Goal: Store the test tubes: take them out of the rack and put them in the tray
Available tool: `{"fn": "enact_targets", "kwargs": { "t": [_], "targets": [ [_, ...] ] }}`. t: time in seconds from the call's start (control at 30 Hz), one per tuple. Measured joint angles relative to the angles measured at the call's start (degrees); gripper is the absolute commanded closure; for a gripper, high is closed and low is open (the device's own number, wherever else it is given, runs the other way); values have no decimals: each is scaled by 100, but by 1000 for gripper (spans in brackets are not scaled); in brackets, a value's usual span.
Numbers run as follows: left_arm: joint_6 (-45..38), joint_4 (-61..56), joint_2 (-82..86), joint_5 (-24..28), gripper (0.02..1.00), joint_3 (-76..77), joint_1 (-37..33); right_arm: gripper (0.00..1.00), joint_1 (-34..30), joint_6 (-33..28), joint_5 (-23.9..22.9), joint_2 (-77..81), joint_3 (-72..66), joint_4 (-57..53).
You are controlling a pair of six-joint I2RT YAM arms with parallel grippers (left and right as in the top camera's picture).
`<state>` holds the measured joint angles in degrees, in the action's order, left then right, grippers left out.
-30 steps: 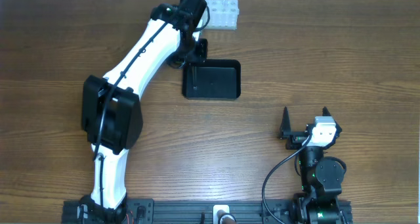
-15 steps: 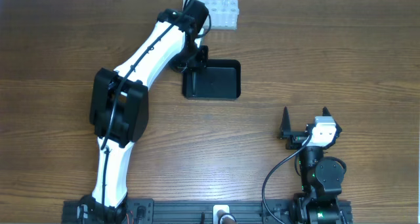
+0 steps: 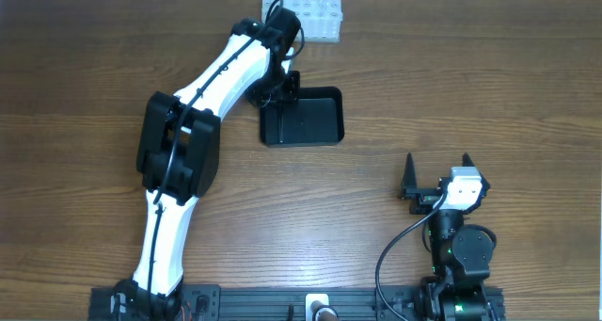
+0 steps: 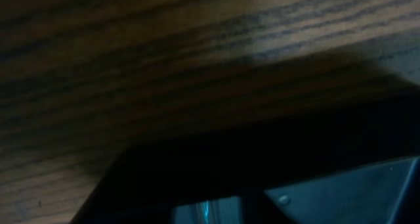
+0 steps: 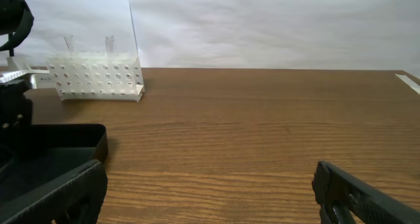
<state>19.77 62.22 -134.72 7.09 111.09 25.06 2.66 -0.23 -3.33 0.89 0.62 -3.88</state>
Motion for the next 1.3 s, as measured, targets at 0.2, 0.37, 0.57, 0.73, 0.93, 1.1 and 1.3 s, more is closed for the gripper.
{"fn": "enact_targets", "kwargs": {
  "t": [0.2, 0.37, 0.57, 0.73, 0.93, 1.1, 1.3],
  "targets": [
    [42, 348, -22, 4, 575, 269, 0, 7, 0, -4, 2, 2, 0, 0],
    [42, 643, -24, -22, 533, 1211, 0, 7, 0, 0, 2, 0, 0, 0],
    [35, 243, -24, -564, 413, 2435, 0, 7, 0, -2, 2, 2, 0, 0],
    [-238, -684, -20, -903, 338, 2542, -81, 9, 0, 0, 2, 0, 0, 0],
    [-553, -1617, -42, -1447, 325, 2542, -238, 7, 0, -4, 2, 2, 0, 0],
    [-656, -2186, -254, -1661, 325, 2544, -345, 7, 0, -2, 0, 2, 0, 0],
    [-675, -2455, -662, -1720, 332, 2542, -400, 9, 0, 0, 2, 2, 0, 0]
  ]
}}
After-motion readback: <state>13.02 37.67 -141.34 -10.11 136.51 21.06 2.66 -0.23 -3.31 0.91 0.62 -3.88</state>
